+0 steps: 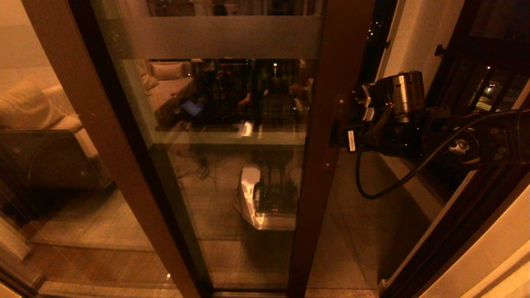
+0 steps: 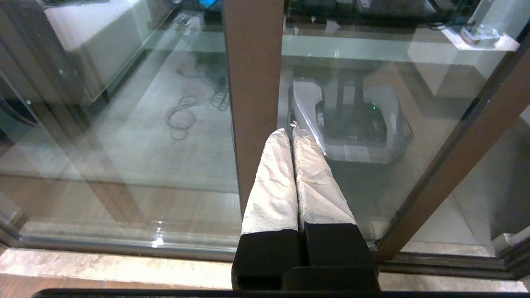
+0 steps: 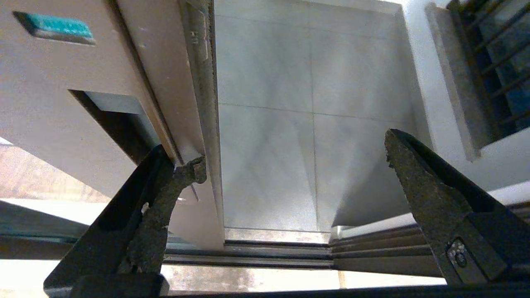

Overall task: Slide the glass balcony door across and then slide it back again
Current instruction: Close the slid door

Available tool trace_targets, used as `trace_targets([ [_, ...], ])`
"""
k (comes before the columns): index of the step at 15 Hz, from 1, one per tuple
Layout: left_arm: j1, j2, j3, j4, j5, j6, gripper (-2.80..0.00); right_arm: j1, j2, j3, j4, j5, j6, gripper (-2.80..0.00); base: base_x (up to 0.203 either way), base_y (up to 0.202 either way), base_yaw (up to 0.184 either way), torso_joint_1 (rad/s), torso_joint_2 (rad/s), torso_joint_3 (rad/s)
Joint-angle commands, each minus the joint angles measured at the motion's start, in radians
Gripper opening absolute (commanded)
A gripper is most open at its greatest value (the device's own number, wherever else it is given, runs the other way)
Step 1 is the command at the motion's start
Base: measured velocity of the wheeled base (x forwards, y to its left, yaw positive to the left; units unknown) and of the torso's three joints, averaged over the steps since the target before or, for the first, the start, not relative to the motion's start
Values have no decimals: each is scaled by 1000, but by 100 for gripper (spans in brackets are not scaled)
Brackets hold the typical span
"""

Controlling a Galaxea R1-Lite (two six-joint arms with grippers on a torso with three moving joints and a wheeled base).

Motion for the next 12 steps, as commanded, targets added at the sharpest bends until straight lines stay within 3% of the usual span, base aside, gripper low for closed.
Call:
trace_targets([
  [1, 0, 1, 0, 1, 1, 0, -280, 0, -30, 16, 1, -6, -3, 0, 0, 0, 0, 0, 0, 0],
  [12, 0, 1, 0, 1, 1, 0, -280, -11, -119, 133, -44, -4, -7, 0, 0, 0, 0, 0, 0, 0],
])
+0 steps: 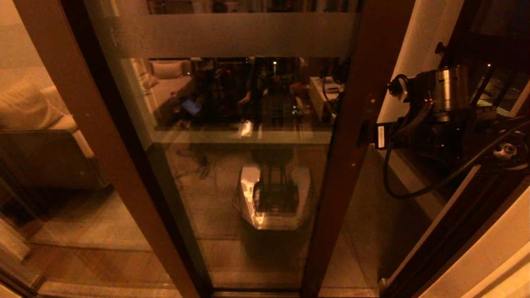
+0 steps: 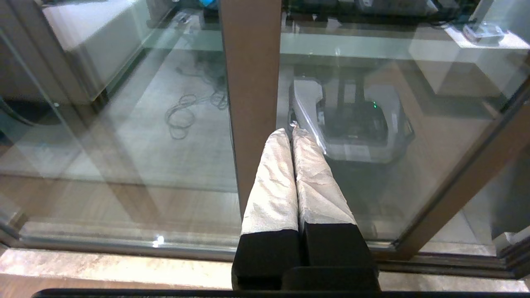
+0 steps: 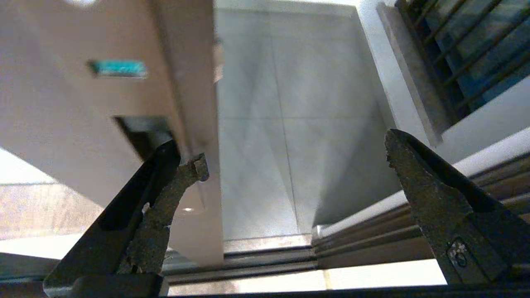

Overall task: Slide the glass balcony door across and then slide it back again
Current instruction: Close the slid door

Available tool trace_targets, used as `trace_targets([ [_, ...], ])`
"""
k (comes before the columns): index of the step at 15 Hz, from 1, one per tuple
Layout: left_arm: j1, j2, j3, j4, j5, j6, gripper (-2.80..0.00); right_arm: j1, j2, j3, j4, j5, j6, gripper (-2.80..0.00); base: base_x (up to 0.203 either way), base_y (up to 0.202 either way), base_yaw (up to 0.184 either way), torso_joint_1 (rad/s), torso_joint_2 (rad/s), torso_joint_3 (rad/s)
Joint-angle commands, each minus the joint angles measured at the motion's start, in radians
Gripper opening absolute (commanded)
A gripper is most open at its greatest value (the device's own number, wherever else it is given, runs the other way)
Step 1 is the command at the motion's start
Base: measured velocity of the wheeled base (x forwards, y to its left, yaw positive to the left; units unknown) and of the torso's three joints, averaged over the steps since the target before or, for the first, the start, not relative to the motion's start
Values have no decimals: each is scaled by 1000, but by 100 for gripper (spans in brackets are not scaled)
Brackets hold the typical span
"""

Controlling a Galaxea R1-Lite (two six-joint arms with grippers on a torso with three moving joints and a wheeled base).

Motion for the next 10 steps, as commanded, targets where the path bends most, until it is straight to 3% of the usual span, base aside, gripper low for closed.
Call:
trace_targets([
  [1, 0, 1, 0, 1, 1, -1, -280, -9, -7, 9, 5, 10, 0, 0, 0, 0, 0, 0, 0, 0],
  [10, 0, 1, 0, -1, 1, -1, -280, -91, -4, 26, -25, 14, -15, 0, 0, 0, 0, 0, 0, 0],
])
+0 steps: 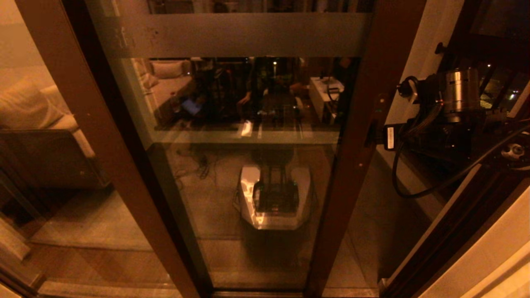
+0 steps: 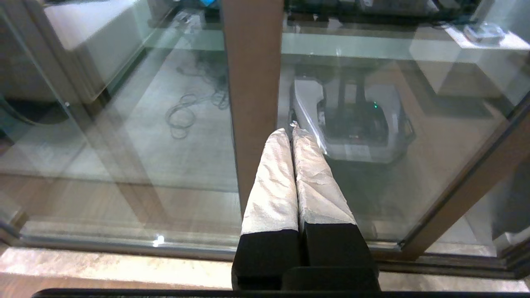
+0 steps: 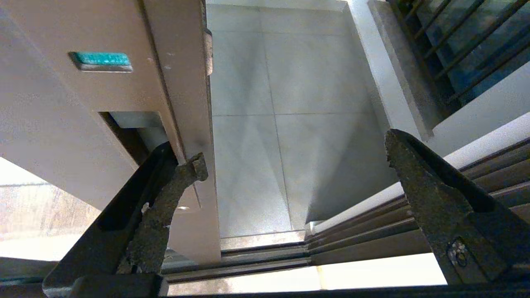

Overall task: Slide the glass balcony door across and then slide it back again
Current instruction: Close the slid door

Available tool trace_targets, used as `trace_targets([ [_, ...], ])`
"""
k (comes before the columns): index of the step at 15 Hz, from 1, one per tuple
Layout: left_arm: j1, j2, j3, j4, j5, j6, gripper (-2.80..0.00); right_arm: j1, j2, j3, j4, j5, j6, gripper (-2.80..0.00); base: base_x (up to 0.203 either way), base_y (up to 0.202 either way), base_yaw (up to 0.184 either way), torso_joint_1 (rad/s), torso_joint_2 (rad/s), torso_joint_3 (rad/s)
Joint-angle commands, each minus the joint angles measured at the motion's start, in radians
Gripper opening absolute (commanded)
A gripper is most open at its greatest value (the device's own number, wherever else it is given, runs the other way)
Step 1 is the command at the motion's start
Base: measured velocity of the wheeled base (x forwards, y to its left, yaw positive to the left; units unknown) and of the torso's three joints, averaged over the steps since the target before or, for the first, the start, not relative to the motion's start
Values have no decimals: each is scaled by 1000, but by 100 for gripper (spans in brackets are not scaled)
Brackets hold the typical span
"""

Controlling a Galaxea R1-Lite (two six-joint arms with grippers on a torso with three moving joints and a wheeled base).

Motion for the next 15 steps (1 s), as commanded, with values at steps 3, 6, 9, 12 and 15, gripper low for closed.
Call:
trace_targets([
  [3, 0, 1, 0, 1, 0, -1, -280, -24, 8, 0, -13, -7, -9, 0, 0, 0, 0, 0, 0, 0],
  [6, 0, 1, 0, 1, 0, -1, -280, -30, 8, 2, -13, -7, -11, 0, 0, 0, 0, 0, 0, 0],
  [9, 0, 1, 0, 1, 0, -1, -280, -36, 6, 1, -13, -7, -13, 0, 0, 0, 0, 0, 0, 0],
  [12, 0, 1, 0, 1, 0, -1, -280, -50, 5, 9, -13, -7, -15, 0, 0, 0, 0, 0, 0, 0],
  [15, 0, 1, 0, 1, 0, -1, -280, -71, 5, 8, -15, -6, -18, 0, 0, 0, 0, 0, 0, 0],
])
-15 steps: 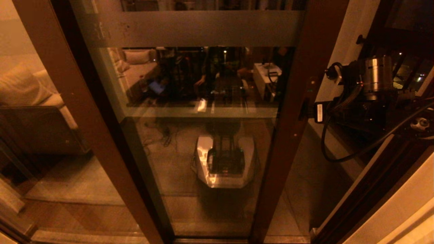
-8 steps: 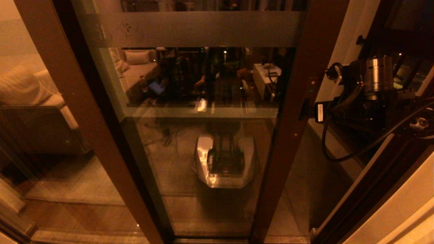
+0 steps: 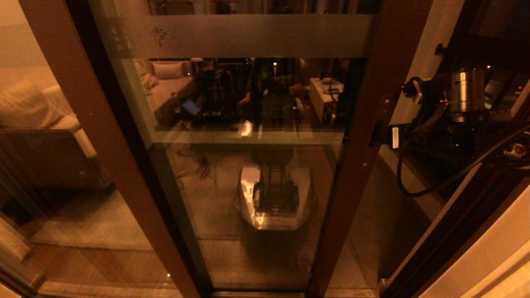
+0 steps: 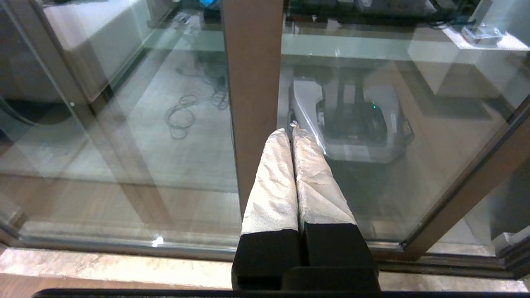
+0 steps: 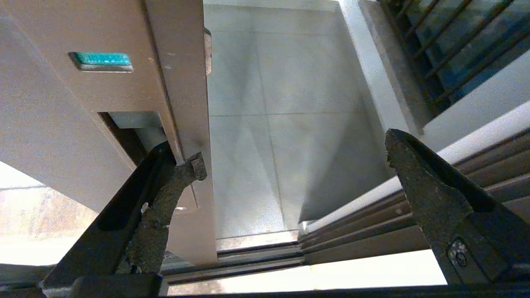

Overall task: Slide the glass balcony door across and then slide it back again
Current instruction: Close the slid door

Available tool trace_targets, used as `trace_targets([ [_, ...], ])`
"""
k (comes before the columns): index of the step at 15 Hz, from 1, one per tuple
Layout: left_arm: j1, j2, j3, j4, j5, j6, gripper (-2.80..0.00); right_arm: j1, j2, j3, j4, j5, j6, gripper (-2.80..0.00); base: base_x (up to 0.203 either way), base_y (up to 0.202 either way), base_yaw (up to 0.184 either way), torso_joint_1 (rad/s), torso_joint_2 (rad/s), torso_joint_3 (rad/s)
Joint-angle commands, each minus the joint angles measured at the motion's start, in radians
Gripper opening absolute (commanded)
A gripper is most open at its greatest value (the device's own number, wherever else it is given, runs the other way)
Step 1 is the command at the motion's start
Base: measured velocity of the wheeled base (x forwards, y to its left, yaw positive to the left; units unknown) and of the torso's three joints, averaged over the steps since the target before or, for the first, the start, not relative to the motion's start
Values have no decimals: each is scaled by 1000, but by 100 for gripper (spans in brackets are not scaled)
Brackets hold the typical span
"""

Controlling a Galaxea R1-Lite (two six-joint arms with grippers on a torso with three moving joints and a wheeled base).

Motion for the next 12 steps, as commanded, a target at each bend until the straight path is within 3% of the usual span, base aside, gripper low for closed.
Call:
trace_targets([
  [1, 0, 1, 0, 0, 1, -1, -280, -17, 2, 0, -4, -5, -10, 0, 0, 0, 0, 0, 0, 0],
  [12, 0, 1, 0, -1, 1, -1, -280, -110, 0, 19, -45, 12, -34, 0, 0, 0, 0, 0, 0, 0],
])
